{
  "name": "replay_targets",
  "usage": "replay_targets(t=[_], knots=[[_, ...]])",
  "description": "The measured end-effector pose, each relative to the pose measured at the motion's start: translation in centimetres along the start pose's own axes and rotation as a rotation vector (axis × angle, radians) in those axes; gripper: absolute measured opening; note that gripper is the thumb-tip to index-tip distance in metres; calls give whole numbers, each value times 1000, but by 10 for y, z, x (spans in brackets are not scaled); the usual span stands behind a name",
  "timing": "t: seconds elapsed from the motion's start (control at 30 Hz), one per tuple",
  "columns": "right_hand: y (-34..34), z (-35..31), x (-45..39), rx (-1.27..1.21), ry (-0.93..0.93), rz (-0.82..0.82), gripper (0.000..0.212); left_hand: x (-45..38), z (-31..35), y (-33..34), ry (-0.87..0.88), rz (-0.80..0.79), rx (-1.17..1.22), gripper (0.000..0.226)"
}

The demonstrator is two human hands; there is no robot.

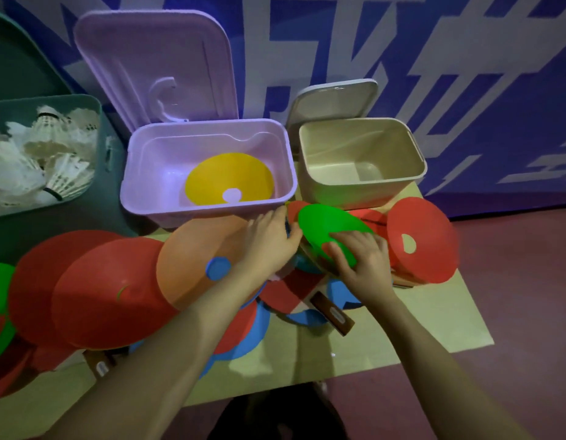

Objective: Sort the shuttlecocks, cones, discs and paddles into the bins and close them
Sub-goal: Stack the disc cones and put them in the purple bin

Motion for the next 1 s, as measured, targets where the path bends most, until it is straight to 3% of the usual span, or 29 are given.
replay_targets(t=[0.1, 0.17, 0.3, 0.4, 0.47, 0.57, 0.73, 0.9, 1.0], knots=[[-1, 45, -7, 51, 382, -176, 58, -6, 8, 3, -62, 7, -79, 54], [0, 68, -8, 16, 530, -323, 69, -7, 12, 7, -95, 39, -77, 54], [11, 81, -11, 11, 470, -522, 97, -6, 22, 12, -140, 83, -34, 67], [21, 80, -10, -69, 375, -585, 100, -3, 26, 14, -150, 61, 48, 66], [21, 78, -8, -68, 302, -552, 87, -2, 28, 14, -116, 64, 96, 62], [9, 88, -6, 8, 257, -301, 60, 5, 32, 14, -118, 140, 190, 55], [-13, 123, 0, -31, 326, -58, 55, 9, 45, 23, -89, 282, 289, 41], [-14, 143, 7, -43, 522, -93, 73, 1, 53, 28, -97, 260, 151, 51], [-5, 158, 14, -12, 565, -177, 59, 0, 61, 30, -53, 279, 108, 44]])
Point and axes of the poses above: each hand's wrist, its own x-axis away from the middle knuckle, its own y-axis out of the palm, z = x × y, the point moved 4 cm from there along -x, towards the middle knuckle, and after that the axes turned 13 degrees about -z, right-handed, at the moved point
